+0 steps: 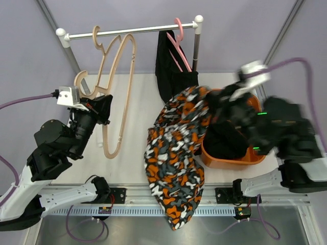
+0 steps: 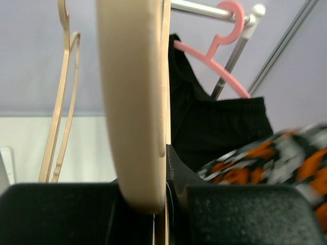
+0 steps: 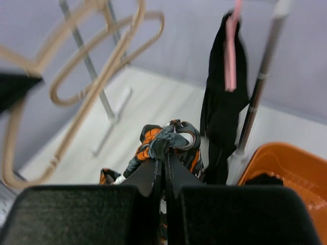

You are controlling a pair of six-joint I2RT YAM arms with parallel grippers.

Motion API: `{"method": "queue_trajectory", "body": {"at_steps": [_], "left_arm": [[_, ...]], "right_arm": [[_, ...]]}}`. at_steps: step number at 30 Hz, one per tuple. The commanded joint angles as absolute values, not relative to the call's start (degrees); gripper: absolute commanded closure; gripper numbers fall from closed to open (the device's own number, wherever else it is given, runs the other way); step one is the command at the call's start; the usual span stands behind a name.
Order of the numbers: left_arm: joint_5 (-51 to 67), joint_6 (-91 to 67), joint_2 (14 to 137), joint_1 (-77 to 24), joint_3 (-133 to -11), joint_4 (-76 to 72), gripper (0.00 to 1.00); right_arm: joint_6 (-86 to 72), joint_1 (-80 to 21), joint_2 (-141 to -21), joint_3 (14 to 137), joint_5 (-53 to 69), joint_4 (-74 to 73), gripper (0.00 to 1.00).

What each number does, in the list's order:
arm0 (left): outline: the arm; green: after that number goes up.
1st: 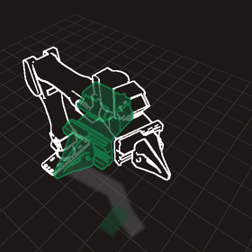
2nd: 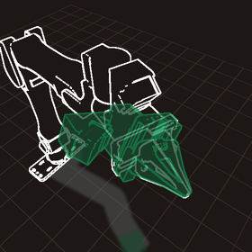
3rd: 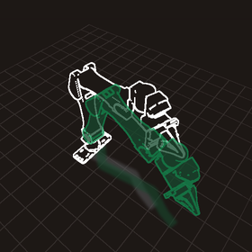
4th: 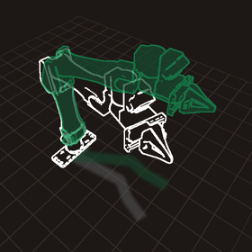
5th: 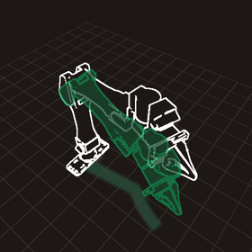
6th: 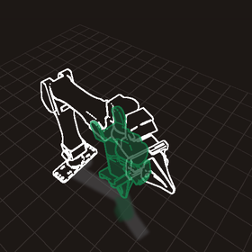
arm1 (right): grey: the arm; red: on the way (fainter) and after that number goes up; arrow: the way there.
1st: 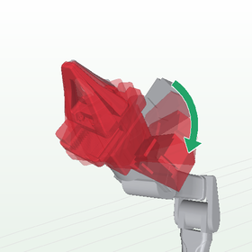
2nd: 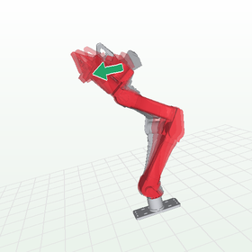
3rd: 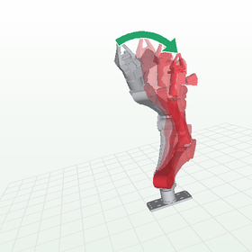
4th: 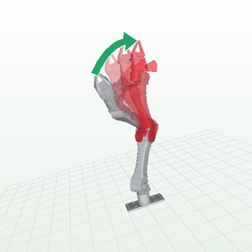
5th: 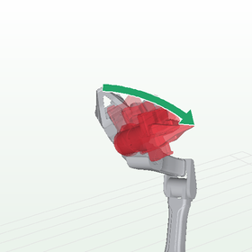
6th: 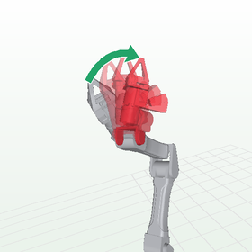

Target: Remove the shorts from the hanger

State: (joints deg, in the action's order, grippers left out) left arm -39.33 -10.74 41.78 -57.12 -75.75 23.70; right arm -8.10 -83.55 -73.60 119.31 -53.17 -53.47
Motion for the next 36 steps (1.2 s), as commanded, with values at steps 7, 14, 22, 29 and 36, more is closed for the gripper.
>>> {"method": "queue_trajectory", "body": {"at_steps": [7,14,22,29,36], "left_arm": [[-40.3,-11.2,42.8,-57.2,-73.0,24.8,1.0],[-37.9,-11.9,47.1,-57.2,-74.3,25.1,1.0],[-35.5,-12.2,49.8,-57.1,-76.7,25.3,1.0],[-33.8,-12.5,51.3,-57.2,-79.2,27.6,1.0],[-32.2,-12.4,53.2,-56.8,-80.5,29.7,1.0]], "right_arm": [[45.0,-83.3,-59.1,114.9,-54.0,8.1,1.0],[66.7,-83.3,-67.8,130.3,-52.7,25.3,1.0],[60.9,-83.1,-69.1,128.0,-55.4,11.9,1.0],[29.1,-55.0,-80.4,143.4,-48.4,-27.8,1.0],[-6.8,-19.8,-87.5,155.0,-23.2,-47.8,1.0]]}}
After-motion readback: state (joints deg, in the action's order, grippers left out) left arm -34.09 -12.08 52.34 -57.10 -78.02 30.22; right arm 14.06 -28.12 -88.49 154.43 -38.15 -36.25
